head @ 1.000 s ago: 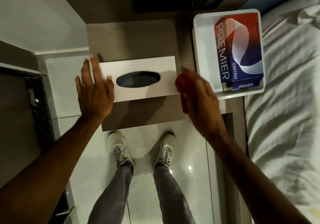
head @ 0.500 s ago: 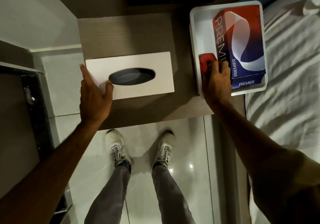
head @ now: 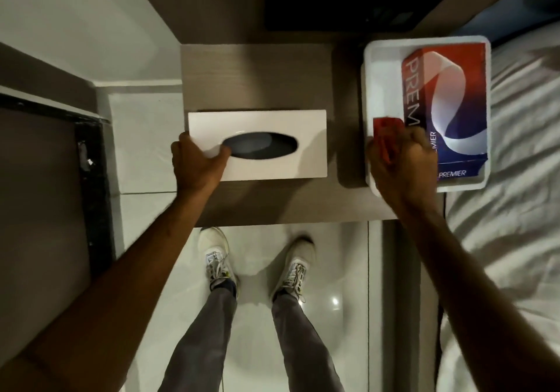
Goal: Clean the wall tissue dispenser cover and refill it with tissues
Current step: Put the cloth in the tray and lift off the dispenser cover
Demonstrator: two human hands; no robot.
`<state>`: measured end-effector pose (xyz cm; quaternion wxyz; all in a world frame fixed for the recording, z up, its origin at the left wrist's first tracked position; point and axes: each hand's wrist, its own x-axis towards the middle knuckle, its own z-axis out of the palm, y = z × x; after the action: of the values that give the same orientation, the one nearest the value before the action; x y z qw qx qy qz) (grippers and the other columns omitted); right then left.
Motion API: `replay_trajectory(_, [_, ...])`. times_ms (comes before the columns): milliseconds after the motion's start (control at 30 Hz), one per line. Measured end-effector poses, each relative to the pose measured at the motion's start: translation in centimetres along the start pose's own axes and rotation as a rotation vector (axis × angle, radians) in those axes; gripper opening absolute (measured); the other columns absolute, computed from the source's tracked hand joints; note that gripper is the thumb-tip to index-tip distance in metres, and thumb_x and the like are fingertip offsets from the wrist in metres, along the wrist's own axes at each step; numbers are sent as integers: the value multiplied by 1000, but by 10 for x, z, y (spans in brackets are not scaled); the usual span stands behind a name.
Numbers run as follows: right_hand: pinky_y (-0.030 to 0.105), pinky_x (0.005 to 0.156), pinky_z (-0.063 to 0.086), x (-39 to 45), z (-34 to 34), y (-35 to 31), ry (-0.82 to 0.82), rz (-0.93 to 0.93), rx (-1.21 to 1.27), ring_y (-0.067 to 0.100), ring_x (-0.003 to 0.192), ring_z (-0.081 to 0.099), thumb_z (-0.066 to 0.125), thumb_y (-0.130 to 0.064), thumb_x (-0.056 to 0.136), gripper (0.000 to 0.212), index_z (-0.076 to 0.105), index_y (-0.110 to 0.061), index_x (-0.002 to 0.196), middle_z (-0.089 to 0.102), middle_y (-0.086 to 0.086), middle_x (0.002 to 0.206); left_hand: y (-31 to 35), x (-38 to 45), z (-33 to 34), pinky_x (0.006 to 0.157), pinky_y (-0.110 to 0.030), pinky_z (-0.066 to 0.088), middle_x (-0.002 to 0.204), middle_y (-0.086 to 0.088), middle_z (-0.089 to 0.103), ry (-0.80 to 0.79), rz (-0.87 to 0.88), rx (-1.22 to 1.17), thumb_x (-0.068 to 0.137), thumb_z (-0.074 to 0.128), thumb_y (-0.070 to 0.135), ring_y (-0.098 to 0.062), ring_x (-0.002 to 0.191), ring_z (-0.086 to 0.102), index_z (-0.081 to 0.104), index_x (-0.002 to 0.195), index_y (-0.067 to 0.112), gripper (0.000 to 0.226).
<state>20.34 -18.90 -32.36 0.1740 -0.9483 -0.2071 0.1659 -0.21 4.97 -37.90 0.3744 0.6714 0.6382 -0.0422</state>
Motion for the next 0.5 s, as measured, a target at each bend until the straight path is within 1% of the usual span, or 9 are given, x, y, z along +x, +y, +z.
replay_trajectory(33, [43,81,59,-7,11,-15,-77,26,94,32,97,67,53,-64,93,54,66,-15,113,67,14,114,2,1,-1,107,-44,50,146,-21,49,-2,-25,0,86,80,41,-38,135,53,45,147,4,79])
replay_trajectory(67, [44,83,60,-10,25,-30,-204,89,168,29,99,68,55,-70,90,58,65,-17,114,68,11,114,5,2,-1,108,-45,50,146,-21,49,-6,-45,-4,85,80,41,-38,135,53,46,146,4,79])
replay_trajectory(100, [43,90,59,-10,40,-43,-309,171,220,28,107,67,60,-73,85,65,63,-18,120,67,10,119,7,2,-1,109,-46,50,147,-20,50,-10,-59,-12,85,81,41,-38,135,53,47,146,5,79])
replay_trajectory(133, [37,97,55,-8,55,-55,-353,245,265,27,116,63,67,-72,81,73,60,-18,129,64,9,128,8,3,-1,110,-47,50,146,-20,52,-7,-69,-20,84,82,42,-37,135,54,49,145,5,79])
replay_trajectory(167, [30,100,50,-5,68,-64,-349,305,288,26,124,59,72,-69,79,79,56,-17,136,59,9,137,9,3,-2,110,-48,50,146,-19,54,0,-73,-27,83,82,42,-37,135,55,50,144,4,78])
replay_trajectory(200, [29,100,45,-2,78,-70,-321,354,300,27,129,54,77,-63,78,83,51,-14,140,54,10,142,10,2,-1,110,-48,51,145,-19,55,10,-75,-33,83,82,42,-37,134,56,51,143,4,78])
replay_trajectory(300, [40,108,45,4,97,-79,-243,476,344,31,136,46,83,-49,77,90,42,-9,146,44,12,148,13,2,0,110,-48,50,145,-18,55,30,-64,-37,83,83,40,-36,135,55,50,144,5,78])
replay_trajectory(367, [44,110,44,8,102,-80,-214,523,348,33,137,45,84,-47,76,90,42,-7,146,43,13,149,17,4,-1,110,-48,51,146,-16,54,23,-59,-32,83,83,40,-35,135,54,49,144,7,78])
replay_trajectory(500, [41,109,43,16,103,-80,-202,513,262,32,135,48,83,-51,75,89,47,-6,142,47,15,147,20,8,-4,107,-46,52,145,-16,54,10,-58,8,83,82,42,-34,135,54,49,144,9,77])
